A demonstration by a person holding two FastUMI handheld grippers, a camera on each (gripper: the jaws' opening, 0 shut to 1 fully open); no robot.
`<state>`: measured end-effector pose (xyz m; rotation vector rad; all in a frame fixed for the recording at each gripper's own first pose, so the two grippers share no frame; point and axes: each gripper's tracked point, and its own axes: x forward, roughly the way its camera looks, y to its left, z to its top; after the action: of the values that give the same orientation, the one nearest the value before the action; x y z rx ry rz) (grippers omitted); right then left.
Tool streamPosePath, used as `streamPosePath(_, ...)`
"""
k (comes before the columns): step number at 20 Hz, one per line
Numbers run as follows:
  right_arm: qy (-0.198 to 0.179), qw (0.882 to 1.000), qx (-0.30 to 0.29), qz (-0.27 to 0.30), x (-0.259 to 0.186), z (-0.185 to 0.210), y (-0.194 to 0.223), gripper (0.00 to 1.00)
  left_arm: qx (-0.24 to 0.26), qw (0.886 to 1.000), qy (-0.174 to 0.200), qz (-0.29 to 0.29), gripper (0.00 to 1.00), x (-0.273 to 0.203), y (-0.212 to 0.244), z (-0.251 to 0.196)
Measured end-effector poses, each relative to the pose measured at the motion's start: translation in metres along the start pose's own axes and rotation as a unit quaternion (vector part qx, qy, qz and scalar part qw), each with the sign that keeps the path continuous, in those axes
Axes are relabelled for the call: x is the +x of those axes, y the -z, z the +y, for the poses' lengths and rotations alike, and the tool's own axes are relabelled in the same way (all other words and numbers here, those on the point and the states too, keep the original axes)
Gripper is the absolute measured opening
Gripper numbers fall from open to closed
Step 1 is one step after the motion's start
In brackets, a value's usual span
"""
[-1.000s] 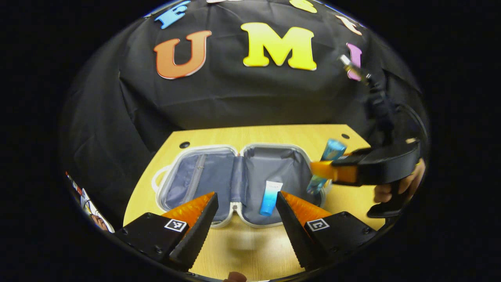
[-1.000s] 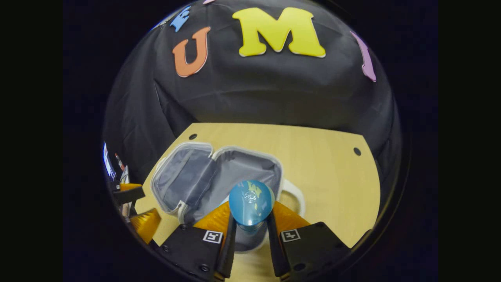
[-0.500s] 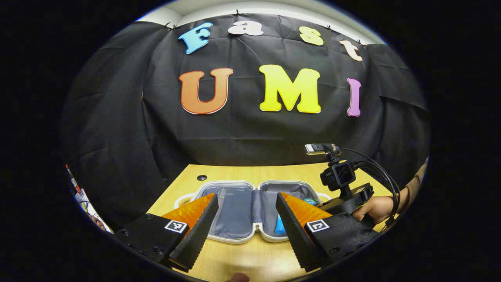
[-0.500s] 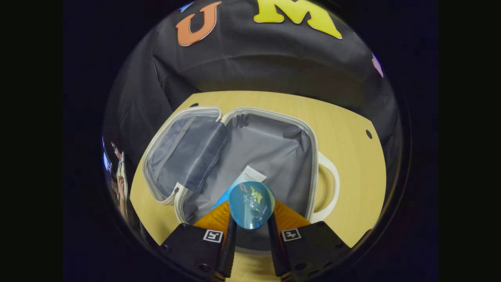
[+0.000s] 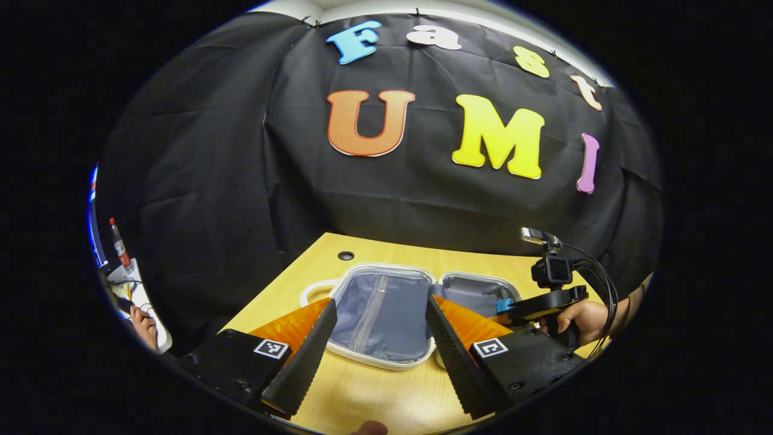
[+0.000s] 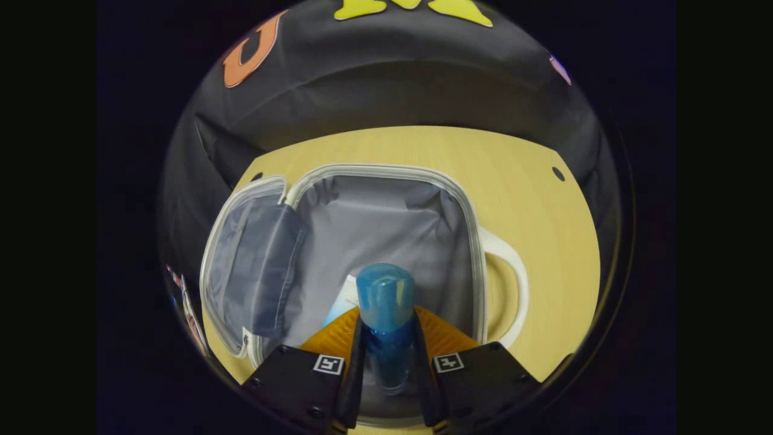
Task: First open the suitcase, pack the skin care products into it, and then close the suitcase.
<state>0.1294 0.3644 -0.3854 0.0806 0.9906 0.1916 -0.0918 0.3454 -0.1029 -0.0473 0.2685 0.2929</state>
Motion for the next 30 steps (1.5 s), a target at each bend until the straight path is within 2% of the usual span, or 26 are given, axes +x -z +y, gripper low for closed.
streamPosePath(2, 0.002, 1.0, 0.009, 0.009, 0.006, -0.001, 0.003, 0.34, -0.011, 1.0, -0.006, 0.005, 0.95, 0.002, 0.005, 0.01)
streamPosePath(7, 0.011, 0.999, 0.033, 0.035, 0.019, -0.006, 0.013, 0.37, -0.035, 0.998, -0.039, 0.039, 0.95, 0.006, 0.03, 0.036)
streamPosePath(9, 0.016, 0.999, 0.027, 0.037, 0.02, -0.005, 0.014, 0.34, -0.048, 0.997, -0.043, 0.048, 0.95, 0.007, 0.034, 0.04)
streamPosePath(11, 0.022, 0.999, 0.011, 0.038, 0.019, -0.003, 0.014, 0.39, -0.054, 0.996, -0.048, 0.05, 0.95, 0.007, 0.037, 0.042)
streamPosePath(13, 0.008, 0.999, 0.01, 0.035, 0.018, 0.003, 0.013, 0.41, -0.055, 0.996, -0.046, 0.049, 0.95, 0.007, 0.038, 0.044)
streamPosePath(14, 0.001, 0.999, 0.013, 0.035, 0.019, 0.006, 0.013, 0.37, -0.056, 0.996, -0.047, 0.05, 0.95, 0.008, 0.038, 0.047)
streamPosePath(16, -0.002, 1.0, 0.011, 0.029, 0.012, 0.007, 0.011, 0.46, -0.059, 0.996, -0.044, 0.055, 0.95, 0.011, 0.038, 0.054)
streamPosePath(17, -0.004, 1.0, 0.007, 0.024, 0.009, 0.008, 0.008, 0.58, -0.064, 0.995, -0.044, 0.057, 0.95, 0.014, 0.039, 0.06)
streamPosePath(18, -0.011, 1.0, 0.002, 0.014, 0.002, 0.011, 0.003, 0.58, -0.072, 0.995, -0.044, 0.057, 0.95, 0.019, 0.039, 0.067)
streamPosePath(20, -0.022, 0.999, -0.021, -0.016, -0.018, 0.015, -0.01, 0.73, -0.098, 0.992, -0.044, 0.063, 0.95, 0.03, 0.043, 0.082)
streamPosePath(21, -0.023, 0.998, -0.038, -0.041, -0.03, 0.015, -0.021, 0.73, -0.118, 0.99, -0.037, 0.067, 0.95, 0.038, 0.044, 0.089)
streamPosePath(23, -0.026, 0.992, -0.081, -0.097, -0.062, 0.017, -0.043, 0.75, -0.185, 0.98, 0.002, 0.078, 0.98, 0.054, 0.045, 0.088)
streamPosePath(24, -0.031, 0.987, -0.104, -0.12, -0.08, 0.019, -0.052, 0.8, -0.226, 0.971, 0.01, 0.079, 0.98, 0.064, 0.046, 0.094)
streamPosePath(26, -0.038, 0.976, -0.138, -0.166, -0.121, 0.019, -0.066, 0.76, -0.307, 0.948, 0.029, 0.073, 0.98, 0.075, 0.045, 0.101)
streamPosePath(27, -0.037, 0.97, -0.147, -0.192, -0.145, 0.017, -0.074, 0.8, -0.337, 0.938, 0.034, 0.07, 0.98, 0.084, 0.044, 0.11)
streamPosePath(30, -0.019, 0.945, -0.169, -0.281, -0.217, 0.001, -0.094, 0.77, -0.407, 0.909, 0.047, 0.073, 0.98, 0.105, 0.053, 0.127)
